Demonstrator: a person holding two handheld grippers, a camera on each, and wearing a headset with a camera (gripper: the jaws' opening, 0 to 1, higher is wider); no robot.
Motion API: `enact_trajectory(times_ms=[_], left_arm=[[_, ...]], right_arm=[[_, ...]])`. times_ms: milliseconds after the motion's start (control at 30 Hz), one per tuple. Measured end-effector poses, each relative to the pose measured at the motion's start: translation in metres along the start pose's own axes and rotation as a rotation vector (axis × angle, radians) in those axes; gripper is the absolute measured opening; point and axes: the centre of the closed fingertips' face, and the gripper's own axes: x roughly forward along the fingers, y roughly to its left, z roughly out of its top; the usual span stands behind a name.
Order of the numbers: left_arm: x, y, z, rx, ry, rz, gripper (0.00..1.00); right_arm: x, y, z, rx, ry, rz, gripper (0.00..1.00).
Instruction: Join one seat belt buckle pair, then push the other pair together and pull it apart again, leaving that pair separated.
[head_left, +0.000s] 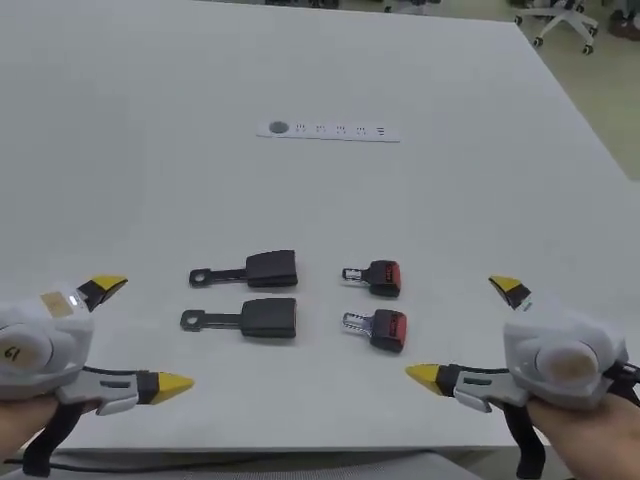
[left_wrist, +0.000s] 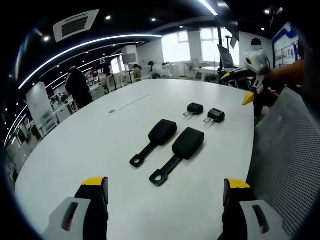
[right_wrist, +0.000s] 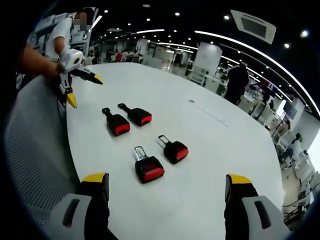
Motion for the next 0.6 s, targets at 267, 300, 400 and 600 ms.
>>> enact_trajectory(times_ms=[267, 300, 400, 600], left_arm=[[-0.0017, -0.0003, 0.0011, 0.018, 0.011, 0.006, 0.97], [-0.0019, -0.0004, 0.0014, 0.017, 0.011, 0.006, 0.97], [-0.0029, 0.0004, 0.0038, 0.006, 0.003, 0.009, 0.97], [-0.0044, 0.0011, 0.0033, 0.028, 0.018, 0.009, 0.95]], right_arm=[[-0.0003, 0.0019, 0.0027, 0.000, 0.000, 0.009, 0.94], [0.0001, 0.0016, 0.0028, 0.000, -0.001, 0.008, 0.94], [0.0008, 0.0003, 0.0019, 0.001, 0.002, 0.009, 0.94], [0.0016, 0.0002, 0.0008, -0.007, 0.012, 0.016, 0.91]])
